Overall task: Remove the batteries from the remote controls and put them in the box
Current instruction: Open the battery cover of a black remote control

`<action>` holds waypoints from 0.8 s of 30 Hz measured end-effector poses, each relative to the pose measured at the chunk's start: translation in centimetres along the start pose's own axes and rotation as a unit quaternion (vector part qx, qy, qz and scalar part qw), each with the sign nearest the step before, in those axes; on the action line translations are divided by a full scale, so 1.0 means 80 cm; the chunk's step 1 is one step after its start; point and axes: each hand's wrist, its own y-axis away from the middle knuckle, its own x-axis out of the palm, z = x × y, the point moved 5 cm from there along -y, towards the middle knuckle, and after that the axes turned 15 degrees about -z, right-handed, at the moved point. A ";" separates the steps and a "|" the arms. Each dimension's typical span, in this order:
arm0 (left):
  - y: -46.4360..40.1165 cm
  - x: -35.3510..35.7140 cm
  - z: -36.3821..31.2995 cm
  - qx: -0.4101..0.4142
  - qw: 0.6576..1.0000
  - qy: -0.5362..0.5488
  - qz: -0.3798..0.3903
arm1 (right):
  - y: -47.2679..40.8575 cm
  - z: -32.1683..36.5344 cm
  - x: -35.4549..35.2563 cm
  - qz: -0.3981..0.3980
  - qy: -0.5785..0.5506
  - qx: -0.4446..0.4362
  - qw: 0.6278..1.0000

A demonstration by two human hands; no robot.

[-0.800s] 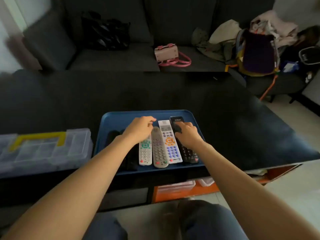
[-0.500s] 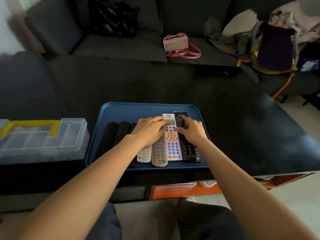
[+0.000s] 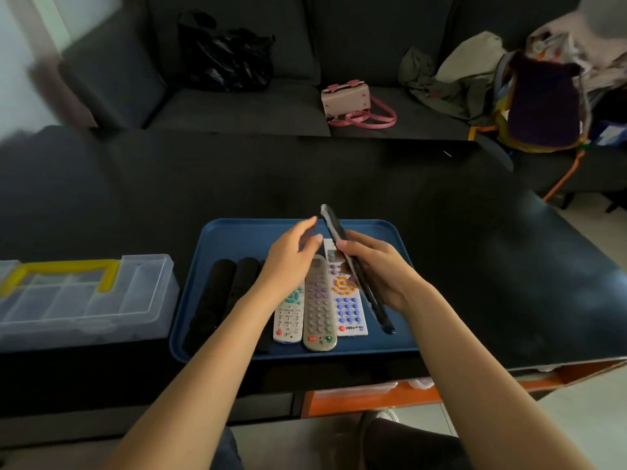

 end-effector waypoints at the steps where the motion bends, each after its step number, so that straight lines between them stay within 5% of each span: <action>1: 0.001 -0.004 -0.001 -0.018 0.999 0.027 -0.004 | 0.002 0.001 0.005 0.020 -0.014 0.009 1.000; 6: 0.002 -0.029 0.002 -0.107 0.985 0.134 -0.034 | 0.007 -0.005 0.024 0.083 -0.034 0.083 0.993; 15: -0.009 -0.068 0.018 -0.159 0.951 0.218 -0.152 | 0.020 0.008 0.060 0.114 0.121 -0.033 0.986; 24: -0.011 -0.072 0.023 -0.198 0.928 0.283 -0.139 | 0.021 0.013 0.055 0.090 0.152 -0.070 0.982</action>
